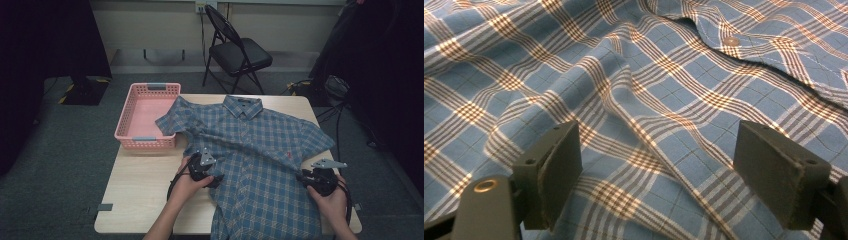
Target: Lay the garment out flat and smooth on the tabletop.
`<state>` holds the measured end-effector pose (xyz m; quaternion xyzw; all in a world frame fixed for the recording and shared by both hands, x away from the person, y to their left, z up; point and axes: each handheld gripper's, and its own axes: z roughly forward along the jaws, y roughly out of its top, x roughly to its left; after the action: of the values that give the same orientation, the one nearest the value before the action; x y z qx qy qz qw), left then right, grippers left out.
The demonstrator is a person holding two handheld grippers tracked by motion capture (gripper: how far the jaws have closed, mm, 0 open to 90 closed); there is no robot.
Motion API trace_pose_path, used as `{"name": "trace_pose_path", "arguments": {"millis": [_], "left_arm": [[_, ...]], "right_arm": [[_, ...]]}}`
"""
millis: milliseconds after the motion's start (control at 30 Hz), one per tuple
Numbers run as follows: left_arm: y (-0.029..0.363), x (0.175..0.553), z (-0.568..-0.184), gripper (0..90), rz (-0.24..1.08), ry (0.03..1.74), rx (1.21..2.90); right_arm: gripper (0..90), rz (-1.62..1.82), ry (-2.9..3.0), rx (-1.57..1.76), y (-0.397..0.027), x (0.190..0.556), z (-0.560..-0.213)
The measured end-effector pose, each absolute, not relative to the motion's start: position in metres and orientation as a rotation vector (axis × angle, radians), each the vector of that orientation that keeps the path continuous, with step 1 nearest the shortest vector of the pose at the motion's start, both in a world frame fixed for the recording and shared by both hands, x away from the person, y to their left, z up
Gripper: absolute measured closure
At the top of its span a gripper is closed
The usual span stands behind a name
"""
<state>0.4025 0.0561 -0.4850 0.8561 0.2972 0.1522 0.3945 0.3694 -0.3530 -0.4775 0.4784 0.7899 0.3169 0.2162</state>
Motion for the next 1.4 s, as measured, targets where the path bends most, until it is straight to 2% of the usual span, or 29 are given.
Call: {"name": "trace_pose_path", "arguments": {"millis": [67,167,267,500,967,1067,1333,1400], "left_arm": [[0.056,0.402,-0.485,18.8,0.386,0.757,2.175],[0.056,0.402,-0.488,18.8,0.378,0.756,2.185],[0.056,0.403,-0.490,18.8,0.374,0.758,2.190],[0.057,0.404,-0.490,18.8,0.368,0.761,2.190],[0.079,0.407,-0.483,15.1,0.300,0.827,2.169],[0.085,0.406,-0.481,15.4,0.325,0.836,2.172],[0.095,0.404,-0.476,33.2,0.355,0.891,2.156],[0.100,0.402,-0.473,39.4,0.358,0.861,2.164]], "right_arm": [[59.3,0.919,2.187,1.305,-0.350,0.368,-0.475],[47.4,0.944,2.199,1.275,-0.336,0.365,-0.476],[40.3,0.912,2.230,1.234,-0.320,0.364,-0.481],[36.2,0.899,2.239,1.283,-0.316,0.387,-0.489],[36.9,0.982,2.154,1.308,-0.338,0.421,-0.497],[36.9,0.980,2.152,1.309,-0.339,0.422,-0.497],[36.5,0.982,2.155,1.305,-0.339,0.421,-0.497],[36.5,0.980,2.155,1.304,-0.339,0.421,-0.497]]}}
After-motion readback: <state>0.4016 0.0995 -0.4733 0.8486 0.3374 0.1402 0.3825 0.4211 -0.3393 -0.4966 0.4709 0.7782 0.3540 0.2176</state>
